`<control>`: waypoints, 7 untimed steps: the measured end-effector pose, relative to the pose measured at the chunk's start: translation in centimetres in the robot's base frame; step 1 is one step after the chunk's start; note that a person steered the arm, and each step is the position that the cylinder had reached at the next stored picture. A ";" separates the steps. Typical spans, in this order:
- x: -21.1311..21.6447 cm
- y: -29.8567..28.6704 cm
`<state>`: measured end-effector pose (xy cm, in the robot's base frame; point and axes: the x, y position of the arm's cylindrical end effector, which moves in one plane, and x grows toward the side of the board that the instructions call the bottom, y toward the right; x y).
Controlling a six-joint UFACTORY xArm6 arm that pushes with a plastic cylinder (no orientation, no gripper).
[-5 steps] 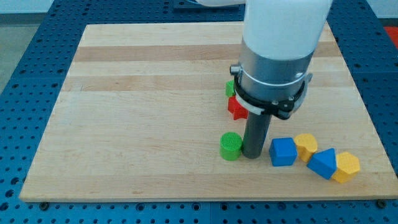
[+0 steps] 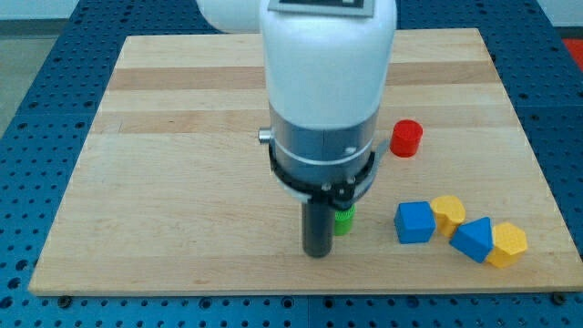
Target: Push green circle along with red circle towards top right
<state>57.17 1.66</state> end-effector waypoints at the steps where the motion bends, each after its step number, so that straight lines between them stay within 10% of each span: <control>1: -4.9 4.8; 7: -8.4 11.9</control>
<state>48.79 13.56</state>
